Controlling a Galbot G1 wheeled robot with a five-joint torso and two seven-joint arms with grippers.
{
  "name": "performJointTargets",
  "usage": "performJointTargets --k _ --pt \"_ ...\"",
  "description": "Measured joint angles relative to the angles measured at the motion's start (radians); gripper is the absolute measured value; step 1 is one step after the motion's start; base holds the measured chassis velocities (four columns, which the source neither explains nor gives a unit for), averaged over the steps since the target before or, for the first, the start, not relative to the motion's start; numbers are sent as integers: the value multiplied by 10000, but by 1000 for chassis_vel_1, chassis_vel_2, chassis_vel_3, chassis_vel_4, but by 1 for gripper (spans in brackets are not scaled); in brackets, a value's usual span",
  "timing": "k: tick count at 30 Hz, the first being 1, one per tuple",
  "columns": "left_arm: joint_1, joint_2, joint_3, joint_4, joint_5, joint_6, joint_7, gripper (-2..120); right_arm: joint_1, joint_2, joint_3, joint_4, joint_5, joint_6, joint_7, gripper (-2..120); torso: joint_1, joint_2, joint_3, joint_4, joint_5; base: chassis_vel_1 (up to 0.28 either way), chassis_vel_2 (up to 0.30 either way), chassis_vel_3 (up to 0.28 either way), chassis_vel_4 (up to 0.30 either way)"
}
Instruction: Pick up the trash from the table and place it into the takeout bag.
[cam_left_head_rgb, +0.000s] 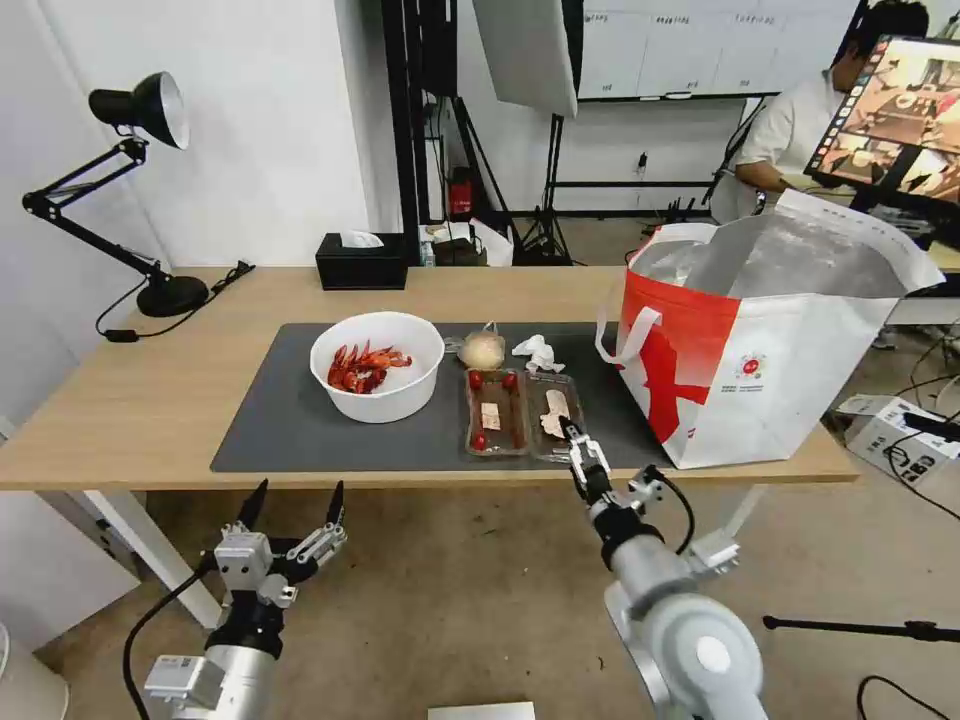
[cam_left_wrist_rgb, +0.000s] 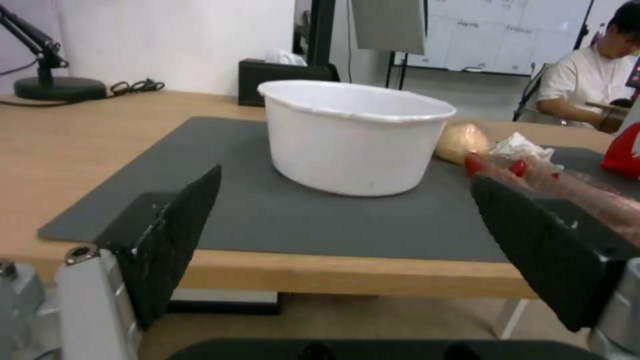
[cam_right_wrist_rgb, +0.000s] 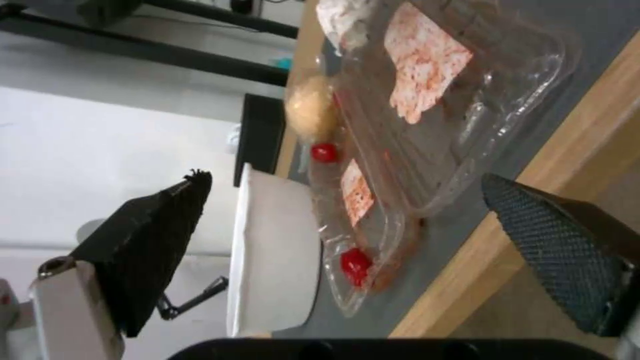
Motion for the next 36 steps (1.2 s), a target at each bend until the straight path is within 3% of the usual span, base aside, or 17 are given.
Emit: performJointTargets --k 14,36 --pt "-116 86 -13 283 3 170 1 100 492 762 -359 -637 -10 65 586 100 0 0 0 -1 0 0 0 0 0" --pt "-42 174 2 379 60 -95 1 100 337 1073 -284 -443 -279 6 482 100 -1 0 -1 -1 1 0 0 0 0"
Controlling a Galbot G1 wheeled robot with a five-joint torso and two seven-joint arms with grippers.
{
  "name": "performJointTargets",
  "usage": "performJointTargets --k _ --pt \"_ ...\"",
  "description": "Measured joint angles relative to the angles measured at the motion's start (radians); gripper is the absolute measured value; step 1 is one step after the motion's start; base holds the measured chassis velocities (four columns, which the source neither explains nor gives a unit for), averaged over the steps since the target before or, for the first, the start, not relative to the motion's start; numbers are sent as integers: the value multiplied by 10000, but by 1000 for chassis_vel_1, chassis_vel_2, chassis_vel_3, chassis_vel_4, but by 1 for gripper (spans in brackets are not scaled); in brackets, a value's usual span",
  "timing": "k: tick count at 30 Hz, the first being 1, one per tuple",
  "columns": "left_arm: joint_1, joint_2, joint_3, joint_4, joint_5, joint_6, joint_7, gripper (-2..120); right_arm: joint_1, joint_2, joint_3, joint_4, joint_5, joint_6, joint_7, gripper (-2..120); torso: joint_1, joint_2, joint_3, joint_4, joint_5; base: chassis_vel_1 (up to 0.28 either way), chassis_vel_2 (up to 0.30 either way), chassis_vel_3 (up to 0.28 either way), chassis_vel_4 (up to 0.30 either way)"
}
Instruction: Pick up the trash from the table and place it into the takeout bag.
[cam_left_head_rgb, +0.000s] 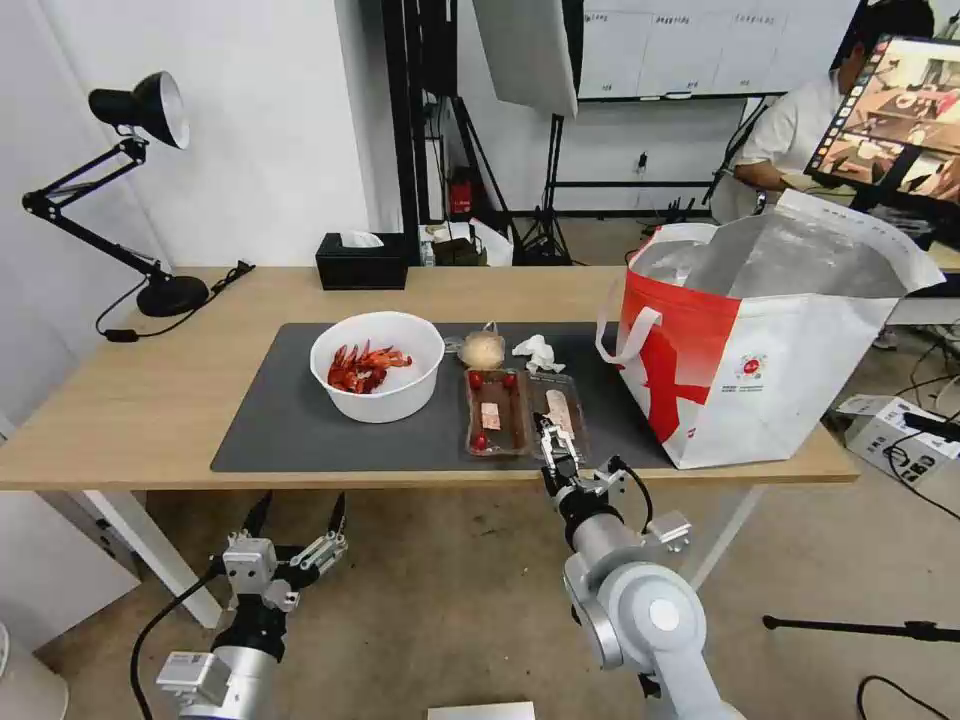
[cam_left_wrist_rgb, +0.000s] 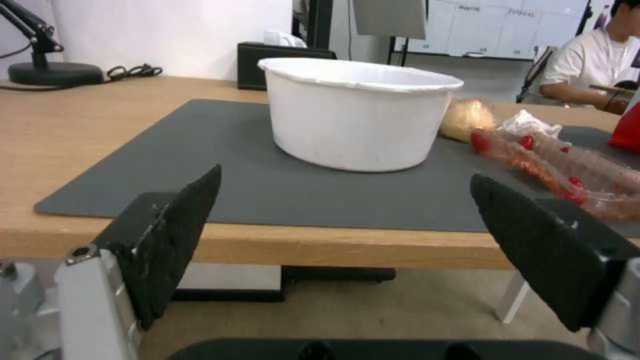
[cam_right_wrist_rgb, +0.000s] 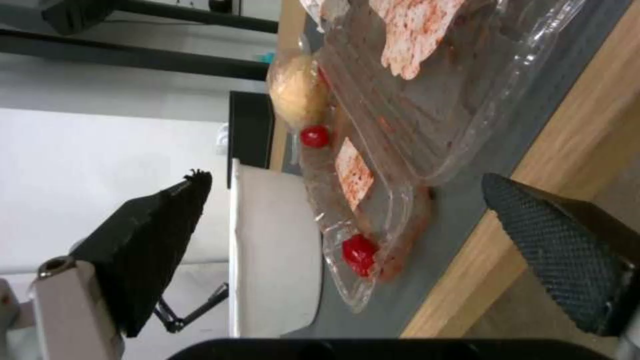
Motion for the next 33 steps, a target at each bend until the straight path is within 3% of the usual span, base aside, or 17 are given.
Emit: performJointTargets --k 33 --pt "93 -49 23 25 5 -217 -14 100 497 141 355 -737 81 32 -10 100 -1 2 -3 -1 -2 0 0 0 0"
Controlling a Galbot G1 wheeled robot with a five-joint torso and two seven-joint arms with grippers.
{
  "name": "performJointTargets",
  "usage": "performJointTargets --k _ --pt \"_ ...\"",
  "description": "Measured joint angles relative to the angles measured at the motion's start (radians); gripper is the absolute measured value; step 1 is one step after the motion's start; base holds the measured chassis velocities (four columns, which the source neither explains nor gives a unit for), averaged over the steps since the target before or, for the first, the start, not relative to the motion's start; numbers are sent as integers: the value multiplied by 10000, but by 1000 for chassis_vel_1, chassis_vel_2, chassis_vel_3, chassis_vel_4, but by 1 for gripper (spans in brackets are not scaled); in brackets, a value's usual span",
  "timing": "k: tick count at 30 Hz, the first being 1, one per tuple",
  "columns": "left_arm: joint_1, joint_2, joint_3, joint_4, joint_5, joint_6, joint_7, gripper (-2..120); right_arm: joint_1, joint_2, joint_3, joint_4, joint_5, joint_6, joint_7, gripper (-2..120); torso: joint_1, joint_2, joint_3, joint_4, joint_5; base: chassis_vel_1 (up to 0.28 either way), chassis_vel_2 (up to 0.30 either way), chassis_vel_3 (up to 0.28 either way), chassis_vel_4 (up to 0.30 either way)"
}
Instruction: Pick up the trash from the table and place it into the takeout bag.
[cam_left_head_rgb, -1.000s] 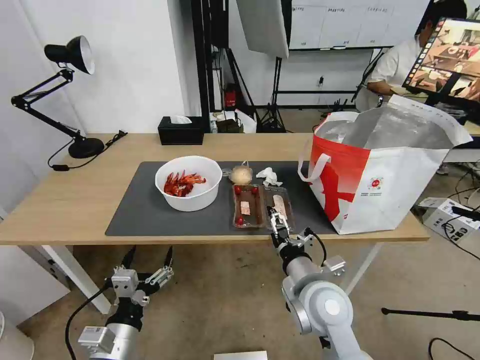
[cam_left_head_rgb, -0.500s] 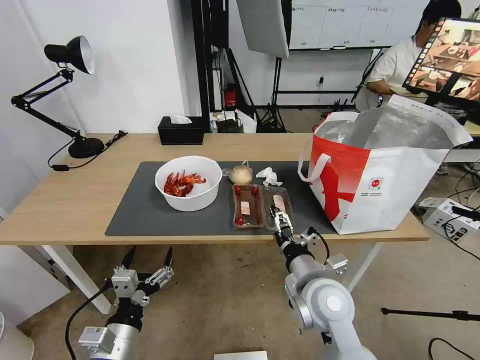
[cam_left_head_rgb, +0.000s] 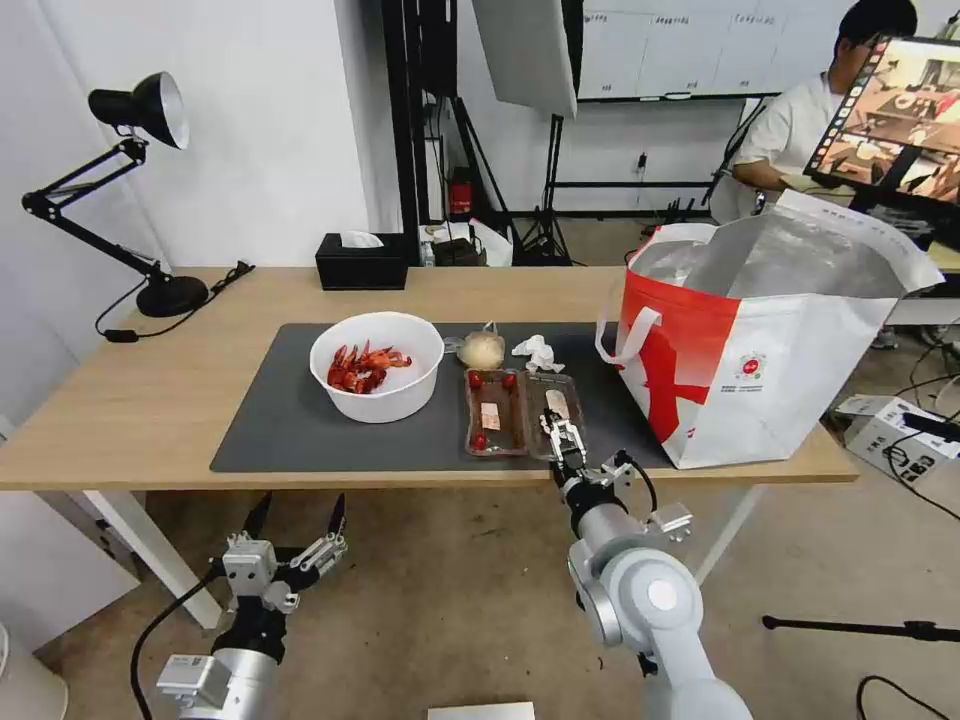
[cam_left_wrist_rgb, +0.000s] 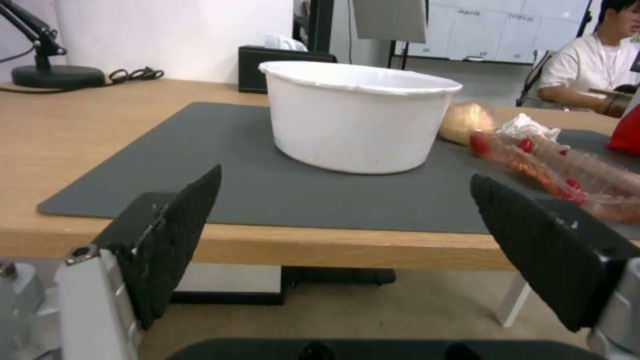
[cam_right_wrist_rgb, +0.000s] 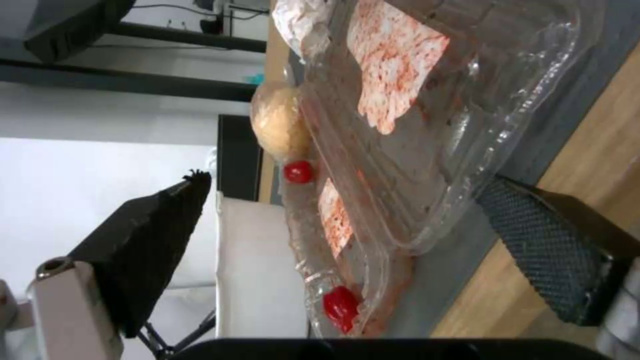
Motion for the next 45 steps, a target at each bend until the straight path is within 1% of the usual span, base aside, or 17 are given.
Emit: performJointTargets --k 7,16,18,25,32,35,40,45 --pt "26 7 -4 18 12 -64 2 100 168 93 3 -147 -40 0 2 100 0 0 2 0 2 0 0 0 0" --pt "35 28 -13 22 10 -95 4 100 270 13 -5 -214 -186 -10 29 100 1 0 2 3 3 0 0 0 0" --pt "27 28 -3 32 9 -105 4 100 297 -105 58 -195 -179 -23 29 100 1 -1 3 6 4 0 0 0 0" --pt "26 6 24 52 8 -138 4 100 325 -339 165 10 -217 -31 7 100 2 -2 4 1 5 0 0 0 0" --pt "53 -8 26 0 1 -142 4 100 432 -744 288 626 -258 -100 -163 100 2 -2 4 1 3 0 0 0 0" --pt "74 -46 33 -24 2 -144 3 100 530 -904 342 767 -442 -374 -383 100 2 -2 4 1 3 0 0 0 0" --pt "64 -59 29 -23 3 -150 -25 100 716 -950 377 851 -476 -680 -532 100 2 -2 3 1 3 0 0 0 0" --pt "68 -88 -1 -22 -7 -167 -56 100 936 -914 110 803 -497 -892 -609 100 1 -2 3 1 1 0 0 0 0"
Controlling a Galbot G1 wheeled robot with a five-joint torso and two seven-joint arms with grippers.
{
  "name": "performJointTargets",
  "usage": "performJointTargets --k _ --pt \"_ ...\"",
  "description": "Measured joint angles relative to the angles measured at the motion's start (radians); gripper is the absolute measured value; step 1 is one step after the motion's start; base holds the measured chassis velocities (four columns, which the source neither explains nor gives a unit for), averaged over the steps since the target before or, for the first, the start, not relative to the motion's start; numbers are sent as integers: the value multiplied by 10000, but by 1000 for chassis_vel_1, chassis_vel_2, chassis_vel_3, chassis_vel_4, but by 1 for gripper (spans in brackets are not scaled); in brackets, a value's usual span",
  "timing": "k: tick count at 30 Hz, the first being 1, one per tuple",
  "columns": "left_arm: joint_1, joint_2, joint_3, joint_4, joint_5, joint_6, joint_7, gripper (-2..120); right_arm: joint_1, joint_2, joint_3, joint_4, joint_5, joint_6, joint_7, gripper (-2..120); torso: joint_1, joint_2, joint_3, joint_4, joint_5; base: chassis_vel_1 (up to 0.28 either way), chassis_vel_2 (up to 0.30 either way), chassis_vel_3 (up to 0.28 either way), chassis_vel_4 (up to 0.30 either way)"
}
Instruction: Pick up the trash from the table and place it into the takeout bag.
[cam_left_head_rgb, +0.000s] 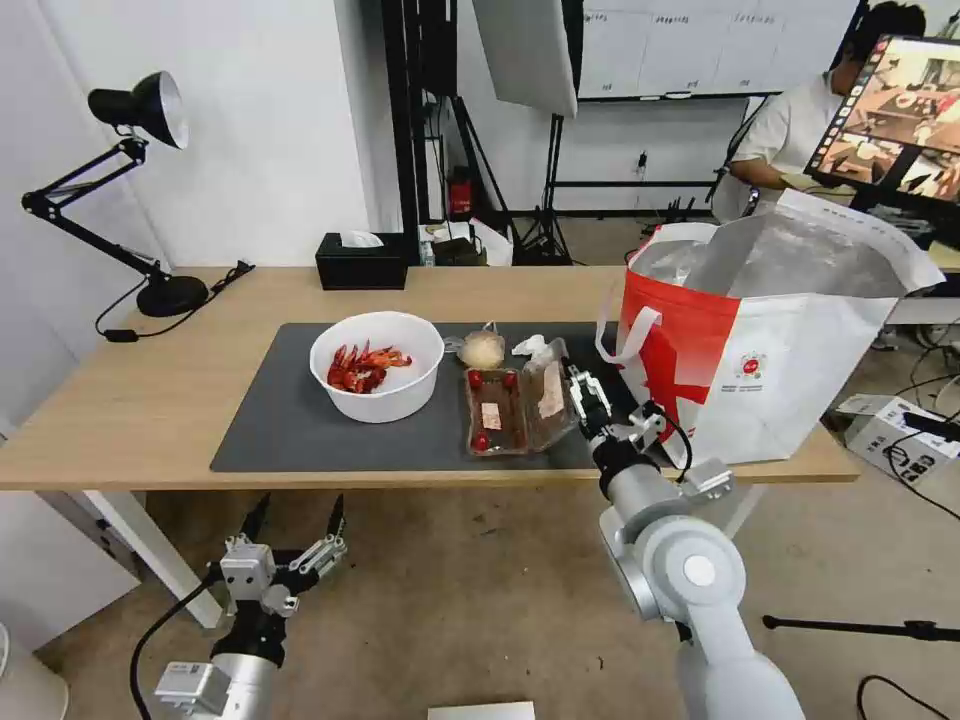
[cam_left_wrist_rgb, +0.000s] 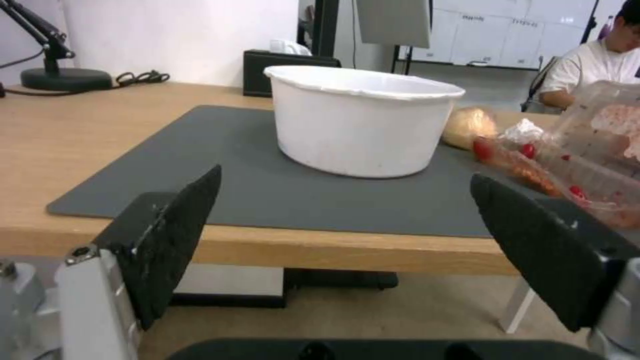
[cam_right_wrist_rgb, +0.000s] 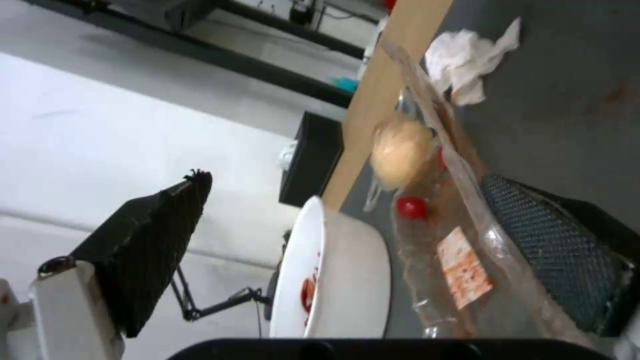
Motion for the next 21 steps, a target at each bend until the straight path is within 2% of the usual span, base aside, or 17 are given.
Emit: performJointTargets --k 6,12,21 --pt "45 -16 -50 5 -10 -63 -6 100 317 208 -355 -467 -10 -102 -19 100 0 -1 0 0 1 0 0 0 0" --pt "180 -20 -198 -20 -23 -170 -12 100 1172 704 -942 -1444 13 -447 287 100 1 -1 0 1 -1 0 0 0 0" --pt "186 31 -313 -105 -58 -173 -26 100 1719 823 -1277 -2072 344 -766 791 100 1 0 0 1 0 0 0 0 0"
